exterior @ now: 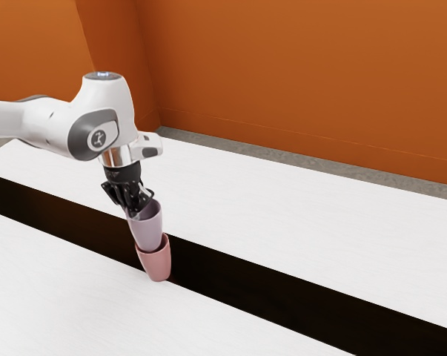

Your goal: Place the right cup onto the left cup

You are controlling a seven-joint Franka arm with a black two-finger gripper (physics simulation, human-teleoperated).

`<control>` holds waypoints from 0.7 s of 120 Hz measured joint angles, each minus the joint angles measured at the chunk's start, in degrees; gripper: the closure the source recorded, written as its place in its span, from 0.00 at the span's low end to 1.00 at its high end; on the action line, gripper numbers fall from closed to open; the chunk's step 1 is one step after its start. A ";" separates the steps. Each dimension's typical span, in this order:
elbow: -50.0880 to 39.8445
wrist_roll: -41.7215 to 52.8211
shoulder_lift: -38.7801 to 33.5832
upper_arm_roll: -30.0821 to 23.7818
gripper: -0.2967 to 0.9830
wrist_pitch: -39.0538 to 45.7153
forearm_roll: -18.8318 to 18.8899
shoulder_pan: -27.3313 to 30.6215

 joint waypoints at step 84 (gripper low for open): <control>18.29 0.57 1.55 -0.97 0.26 -9.59 -0.39 0.50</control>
